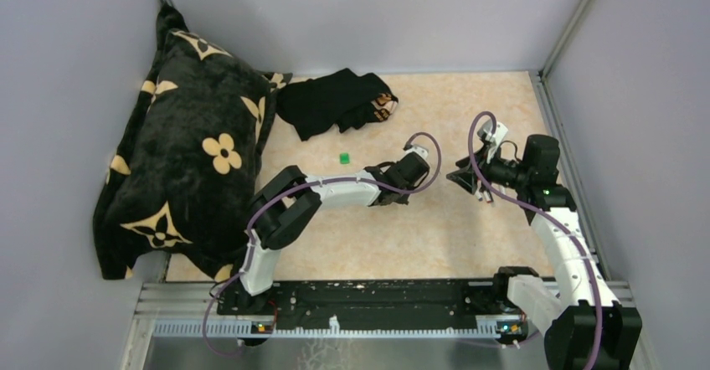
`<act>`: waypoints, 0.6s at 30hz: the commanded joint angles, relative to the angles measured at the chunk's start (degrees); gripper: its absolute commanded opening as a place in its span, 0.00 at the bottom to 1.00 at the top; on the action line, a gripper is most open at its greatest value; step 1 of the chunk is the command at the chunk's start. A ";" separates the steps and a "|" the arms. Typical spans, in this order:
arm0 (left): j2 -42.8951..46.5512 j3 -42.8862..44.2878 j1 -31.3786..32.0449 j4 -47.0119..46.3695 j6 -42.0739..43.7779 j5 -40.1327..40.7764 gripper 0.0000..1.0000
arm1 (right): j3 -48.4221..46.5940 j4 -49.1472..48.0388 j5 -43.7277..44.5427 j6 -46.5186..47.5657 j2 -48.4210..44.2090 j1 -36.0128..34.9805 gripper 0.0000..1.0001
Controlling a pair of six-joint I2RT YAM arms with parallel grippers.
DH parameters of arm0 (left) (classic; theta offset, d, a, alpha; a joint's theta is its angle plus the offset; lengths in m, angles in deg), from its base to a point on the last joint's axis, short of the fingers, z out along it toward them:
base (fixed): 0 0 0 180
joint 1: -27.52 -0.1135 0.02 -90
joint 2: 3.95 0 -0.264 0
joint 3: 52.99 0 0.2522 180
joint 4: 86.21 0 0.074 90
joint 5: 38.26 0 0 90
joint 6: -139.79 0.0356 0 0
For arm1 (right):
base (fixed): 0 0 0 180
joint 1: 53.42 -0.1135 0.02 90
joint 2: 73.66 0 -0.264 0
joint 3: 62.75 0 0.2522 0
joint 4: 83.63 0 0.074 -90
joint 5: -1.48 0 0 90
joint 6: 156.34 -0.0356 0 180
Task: Insert the pens into the pen caps
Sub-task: Pick up the pen from the center of the board.
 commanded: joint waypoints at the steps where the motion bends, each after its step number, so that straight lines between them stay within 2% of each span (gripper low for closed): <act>1: -2.70 1.57 1.04 3.63 0.63 1.48 0.26 | -0.88 -2.15 -0.45 -0.49 -0.13 0.52 0.47; 5: -3.56 1.57 1.17 3.88 0.29 0.17 0.22 | -0.88 -2.06 -0.38 -0.49 -0.17 0.57 0.47; 10: -3.74 1.21 1.11 3.30 0.68 -3.66 0.00 | -0.97 -1.93 -0.52 -0.44 -0.30 0.54 0.47; 18: 4.93 -4.38 1.16 -3.47 -1.20 -5.35 0.00 | -1.31 -1.11 -1.39 0.27 -0.59 0.52 0.47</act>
